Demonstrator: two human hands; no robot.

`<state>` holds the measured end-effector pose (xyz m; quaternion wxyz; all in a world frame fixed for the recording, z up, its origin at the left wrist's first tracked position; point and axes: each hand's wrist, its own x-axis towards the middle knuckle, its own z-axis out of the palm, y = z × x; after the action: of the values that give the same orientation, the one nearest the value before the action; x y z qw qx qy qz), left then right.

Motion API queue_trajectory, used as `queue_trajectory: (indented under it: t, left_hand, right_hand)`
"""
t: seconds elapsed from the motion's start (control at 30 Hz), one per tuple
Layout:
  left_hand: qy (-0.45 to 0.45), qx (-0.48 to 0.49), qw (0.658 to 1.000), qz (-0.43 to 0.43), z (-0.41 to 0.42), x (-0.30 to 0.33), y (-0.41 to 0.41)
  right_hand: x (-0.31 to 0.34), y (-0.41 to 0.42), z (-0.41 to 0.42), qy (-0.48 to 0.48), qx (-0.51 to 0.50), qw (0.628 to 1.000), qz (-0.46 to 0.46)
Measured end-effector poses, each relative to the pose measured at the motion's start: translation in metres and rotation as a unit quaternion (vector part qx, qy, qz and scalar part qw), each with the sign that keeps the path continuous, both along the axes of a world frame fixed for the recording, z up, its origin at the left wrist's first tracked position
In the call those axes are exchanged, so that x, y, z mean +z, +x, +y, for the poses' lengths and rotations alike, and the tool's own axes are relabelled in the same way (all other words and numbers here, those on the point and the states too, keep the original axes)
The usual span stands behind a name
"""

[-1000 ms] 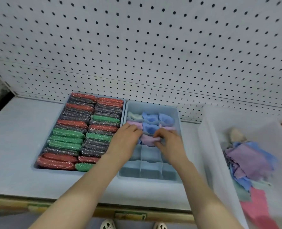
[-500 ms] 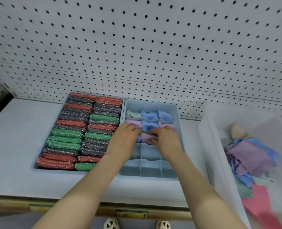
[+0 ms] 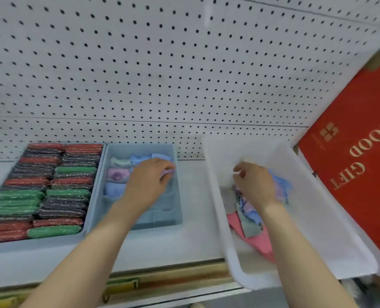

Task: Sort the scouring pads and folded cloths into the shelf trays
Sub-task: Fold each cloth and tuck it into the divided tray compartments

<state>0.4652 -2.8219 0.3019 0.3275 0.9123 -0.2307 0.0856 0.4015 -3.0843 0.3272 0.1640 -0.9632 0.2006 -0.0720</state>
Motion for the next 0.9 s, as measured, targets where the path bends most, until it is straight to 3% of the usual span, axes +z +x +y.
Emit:
queue_trajectory:
  t: [0.07,0.13,0.2,0.27,0.37,0.5,0.6,0.77,0.9]
  left_hand:
    - [-0.037,-0.023,0.999,0.01,-0.029,0.007,-0.005]
    - [-0.057,-0.036,0.998,0.016,-0.053,0.011,-0.009]
    - [-0.071,-0.045,0.996,0.02,-0.072,0.016,-0.01]
    - [-0.079,-0.064,0.994,0.036,-0.087,0.021,-0.011]
    - [-0.072,-0.084,0.992,0.06,-0.107,0.034,-0.01]
    - [-0.092,-0.091,0.988,0.079,-0.132,0.064,-0.01]
    - [-0.154,-0.042,0.982,0.104,-0.138,0.088,-0.006]
    - [-0.289,-0.024,0.949,0.126,-0.115,0.112,0.004]
    - [-0.335,-0.012,0.932,0.134,-0.085,0.125,0.005]
  right_hand:
    - [-0.013,0.0,-0.022,-0.046,-0.032,0.983,0.177]
    - [-0.01,0.004,-0.034,-0.013,-0.085,0.946,0.314]
    - [-0.011,0.008,-0.045,0.009,-0.104,0.932,0.348]
    - [-0.009,0.011,-0.053,-0.027,-0.045,0.972,0.23]
    - [0.023,0.012,-0.056,0.063,0.022,0.997,0.025]
    - [0.078,0.016,-0.047,0.112,0.158,0.98,-0.046]
    - [0.105,0.013,-0.037,0.148,0.233,0.955,-0.11]
    - [0.122,0.013,-0.031,0.271,0.267,0.918,-0.116]
    - [0.126,0.019,-0.027,0.36,0.236,0.888,-0.161]
